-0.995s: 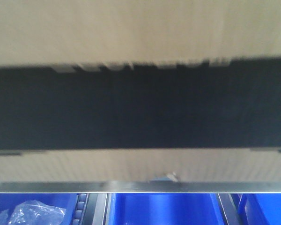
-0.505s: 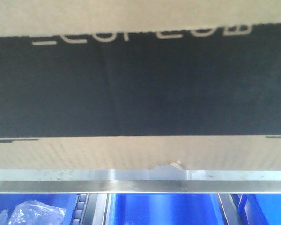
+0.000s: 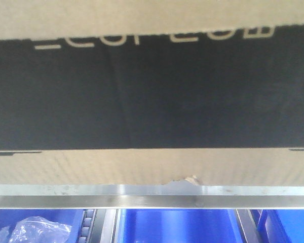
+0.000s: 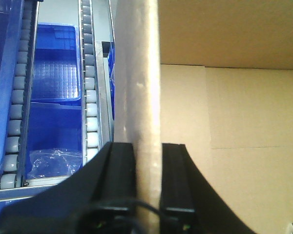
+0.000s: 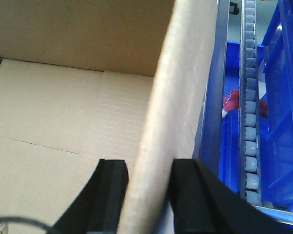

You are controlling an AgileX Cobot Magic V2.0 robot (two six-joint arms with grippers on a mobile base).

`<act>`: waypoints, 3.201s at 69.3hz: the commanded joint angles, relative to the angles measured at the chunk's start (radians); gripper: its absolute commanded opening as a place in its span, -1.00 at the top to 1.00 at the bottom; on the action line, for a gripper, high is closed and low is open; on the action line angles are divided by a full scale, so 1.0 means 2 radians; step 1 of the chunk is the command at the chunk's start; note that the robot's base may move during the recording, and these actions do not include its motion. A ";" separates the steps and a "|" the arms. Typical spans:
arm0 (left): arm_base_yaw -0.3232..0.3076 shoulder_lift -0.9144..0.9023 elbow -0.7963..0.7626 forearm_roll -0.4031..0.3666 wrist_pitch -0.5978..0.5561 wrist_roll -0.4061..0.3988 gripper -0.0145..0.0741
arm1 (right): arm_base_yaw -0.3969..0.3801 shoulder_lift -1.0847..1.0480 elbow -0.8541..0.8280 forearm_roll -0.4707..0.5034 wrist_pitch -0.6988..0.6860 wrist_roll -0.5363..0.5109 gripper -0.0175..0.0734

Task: Grab box from left shelf to table start
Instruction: 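Lift the box with both grippers and pull it off the shelf, then hold the box with both grippers while the base drives away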

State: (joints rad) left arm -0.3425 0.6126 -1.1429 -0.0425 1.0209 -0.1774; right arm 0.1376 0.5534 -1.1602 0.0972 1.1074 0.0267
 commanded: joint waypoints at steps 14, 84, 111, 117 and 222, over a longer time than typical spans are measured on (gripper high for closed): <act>-0.008 -0.004 -0.018 -0.057 -0.081 -0.007 0.88 | 0.001 0.003 -0.017 0.019 -0.062 -0.008 0.49; -0.007 -0.004 -0.018 -0.057 -0.081 -0.007 0.88 | 0.000 0.003 -0.017 0.019 -0.062 -0.008 0.49; -0.007 -0.004 -0.018 -0.057 -0.081 -0.007 0.88 | 0.000 0.003 -0.017 0.019 -0.062 -0.008 0.49; -0.007 -0.004 -0.018 -0.057 -0.081 -0.007 0.88 | 0.000 0.003 -0.017 0.019 -0.062 -0.008 0.49; -0.007 -0.004 -0.018 -0.058 -0.081 -0.007 0.88 | 0.000 0.003 -0.017 0.019 -0.062 -0.008 0.49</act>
State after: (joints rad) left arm -0.3425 0.6126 -1.1429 -0.0425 1.0209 -0.1774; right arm 0.1376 0.5534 -1.1609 0.0990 1.1074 0.0267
